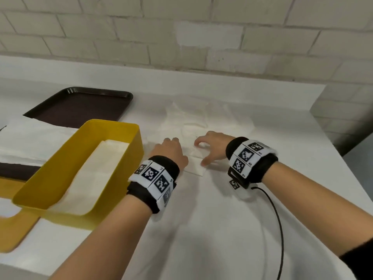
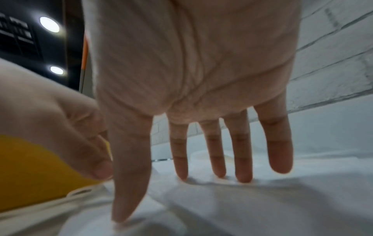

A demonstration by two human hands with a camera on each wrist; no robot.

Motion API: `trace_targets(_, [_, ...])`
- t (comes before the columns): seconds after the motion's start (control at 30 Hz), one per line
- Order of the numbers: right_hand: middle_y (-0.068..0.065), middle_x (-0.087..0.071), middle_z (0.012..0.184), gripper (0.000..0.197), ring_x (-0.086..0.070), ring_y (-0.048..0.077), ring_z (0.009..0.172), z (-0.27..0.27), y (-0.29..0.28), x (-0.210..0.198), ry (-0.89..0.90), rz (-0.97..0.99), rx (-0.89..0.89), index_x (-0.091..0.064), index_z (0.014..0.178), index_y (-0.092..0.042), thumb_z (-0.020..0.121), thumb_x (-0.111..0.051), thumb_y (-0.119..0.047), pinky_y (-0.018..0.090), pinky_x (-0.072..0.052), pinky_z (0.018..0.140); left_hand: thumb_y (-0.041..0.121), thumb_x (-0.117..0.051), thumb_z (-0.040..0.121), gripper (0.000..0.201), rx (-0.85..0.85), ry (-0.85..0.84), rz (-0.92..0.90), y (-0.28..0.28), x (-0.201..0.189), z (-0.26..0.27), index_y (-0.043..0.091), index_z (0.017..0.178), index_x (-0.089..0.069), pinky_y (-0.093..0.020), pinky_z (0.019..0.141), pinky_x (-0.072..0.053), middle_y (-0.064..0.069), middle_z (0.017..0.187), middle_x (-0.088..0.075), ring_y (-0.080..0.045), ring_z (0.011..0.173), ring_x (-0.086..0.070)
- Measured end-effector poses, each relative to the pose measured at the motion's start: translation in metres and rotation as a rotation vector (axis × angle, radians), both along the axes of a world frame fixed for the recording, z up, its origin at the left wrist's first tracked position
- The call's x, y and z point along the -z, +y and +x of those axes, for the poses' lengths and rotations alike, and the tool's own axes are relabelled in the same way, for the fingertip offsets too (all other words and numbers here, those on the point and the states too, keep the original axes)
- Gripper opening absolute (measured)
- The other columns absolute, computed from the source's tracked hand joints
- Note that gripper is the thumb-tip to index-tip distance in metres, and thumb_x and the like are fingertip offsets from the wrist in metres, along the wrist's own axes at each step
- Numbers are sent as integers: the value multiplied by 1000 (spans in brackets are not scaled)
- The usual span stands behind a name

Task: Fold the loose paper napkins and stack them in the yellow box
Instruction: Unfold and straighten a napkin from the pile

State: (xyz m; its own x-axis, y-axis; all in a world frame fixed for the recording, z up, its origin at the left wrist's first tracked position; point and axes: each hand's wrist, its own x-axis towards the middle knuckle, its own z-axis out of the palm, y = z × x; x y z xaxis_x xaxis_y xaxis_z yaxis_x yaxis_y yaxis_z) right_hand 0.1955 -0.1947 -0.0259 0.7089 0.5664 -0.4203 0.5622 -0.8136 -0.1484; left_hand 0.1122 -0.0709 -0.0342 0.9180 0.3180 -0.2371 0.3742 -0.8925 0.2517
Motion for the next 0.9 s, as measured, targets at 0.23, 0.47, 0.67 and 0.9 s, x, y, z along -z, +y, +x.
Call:
trace_targets(0.23, [4,-49,103,15,-52,24,89,1,13,9,-157,1,23,-55,100,-15,86,-56,-19,33,-47,72,30,-58,88,42,94,-59,-116,2,9,27,18,128,-49,-30,94,-41,-6,129,-53,-22,117,-50])
trace_targets(0.47, [5,-60,97,10,-52,19,86,1,-9,-11,-76,464,93,-51,80,-16,90,-52,-14,27,-44,77,27,-63,86,31,123,-161,-299,1,6,32,19,115,-59,-22,81,-35,-2,116,-57,-16,97,-52])
trace_targets(0.67, [-1,-57,87,17,-54,13,79,-10,-28,-50,-2,1008,216,-48,84,-22,92,-51,-8,22,-44,72,27,-60,89,12,116,-429,-706,5,-23,16,19,93,-66,-11,62,-40,6,85,-65,-8,77,-59])
trace_targets(0.9, [-10,-52,99,27,-55,17,93,-23,-47,-64,85,931,16,-57,97,-29,85,-60,-5,28,-49,82,22,-61,87,9,93,-582,-1104,-3,-57,-12,21,79,-65,-17,56,-50,9,69,-67,-3,64,-63])
